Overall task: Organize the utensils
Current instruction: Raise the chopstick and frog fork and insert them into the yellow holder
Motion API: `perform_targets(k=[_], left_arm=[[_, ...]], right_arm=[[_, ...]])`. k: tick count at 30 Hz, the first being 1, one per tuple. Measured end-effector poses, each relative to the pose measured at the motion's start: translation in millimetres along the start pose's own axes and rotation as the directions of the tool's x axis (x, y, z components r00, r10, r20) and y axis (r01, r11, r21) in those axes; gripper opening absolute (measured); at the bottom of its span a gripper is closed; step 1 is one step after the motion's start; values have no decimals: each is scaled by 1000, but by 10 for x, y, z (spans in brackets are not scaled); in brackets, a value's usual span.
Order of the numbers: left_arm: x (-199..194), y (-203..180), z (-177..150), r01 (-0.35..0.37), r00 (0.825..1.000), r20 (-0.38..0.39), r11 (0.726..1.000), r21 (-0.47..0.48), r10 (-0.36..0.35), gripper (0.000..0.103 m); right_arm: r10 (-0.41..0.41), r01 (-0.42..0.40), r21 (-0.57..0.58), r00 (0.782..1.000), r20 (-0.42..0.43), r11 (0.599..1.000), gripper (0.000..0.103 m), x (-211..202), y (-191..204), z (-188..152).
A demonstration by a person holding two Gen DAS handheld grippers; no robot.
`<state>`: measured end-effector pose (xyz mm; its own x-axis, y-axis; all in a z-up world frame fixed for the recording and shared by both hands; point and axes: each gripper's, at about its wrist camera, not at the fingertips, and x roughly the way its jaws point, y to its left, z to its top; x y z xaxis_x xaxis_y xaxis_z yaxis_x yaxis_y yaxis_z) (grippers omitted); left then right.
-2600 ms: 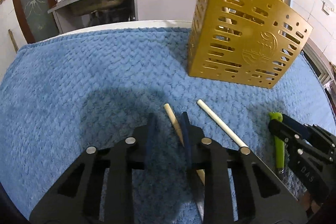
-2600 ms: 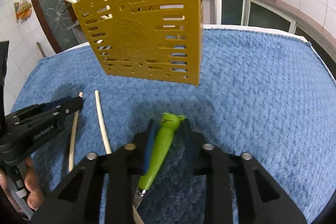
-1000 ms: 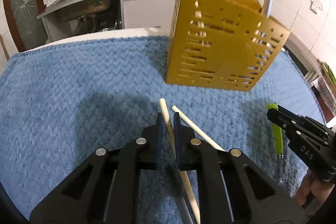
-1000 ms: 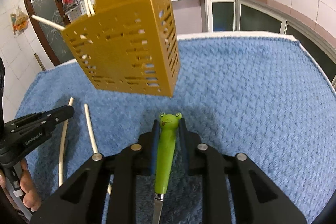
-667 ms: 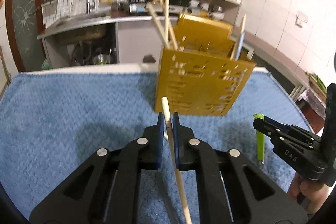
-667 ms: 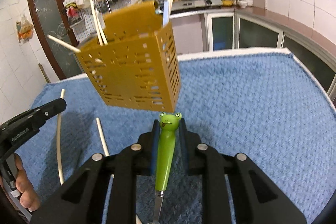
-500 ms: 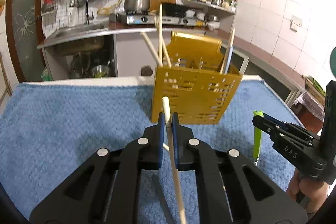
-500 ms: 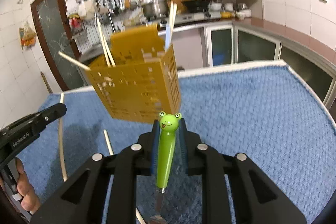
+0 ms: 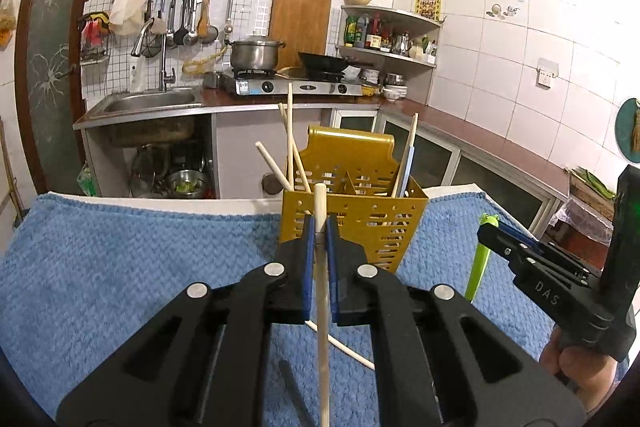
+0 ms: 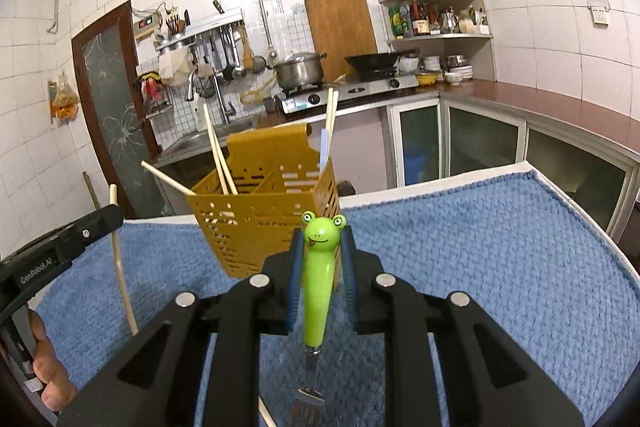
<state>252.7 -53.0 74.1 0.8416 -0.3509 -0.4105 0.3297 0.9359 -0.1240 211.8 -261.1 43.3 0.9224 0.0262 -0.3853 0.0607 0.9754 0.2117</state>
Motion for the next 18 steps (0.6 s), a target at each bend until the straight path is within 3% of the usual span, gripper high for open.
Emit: perform_targets(k=[11,18], left_arm=[[-4,45,250,7,998,58,1000,-11,-7,4],[19,38,642,31,995,94,999,-28,-28,4]], right_arm=[[-10,11,-17,997,72,1000,19,-53,21,255],[-16,20,-28,992,122,999,19,-57,46,652]])
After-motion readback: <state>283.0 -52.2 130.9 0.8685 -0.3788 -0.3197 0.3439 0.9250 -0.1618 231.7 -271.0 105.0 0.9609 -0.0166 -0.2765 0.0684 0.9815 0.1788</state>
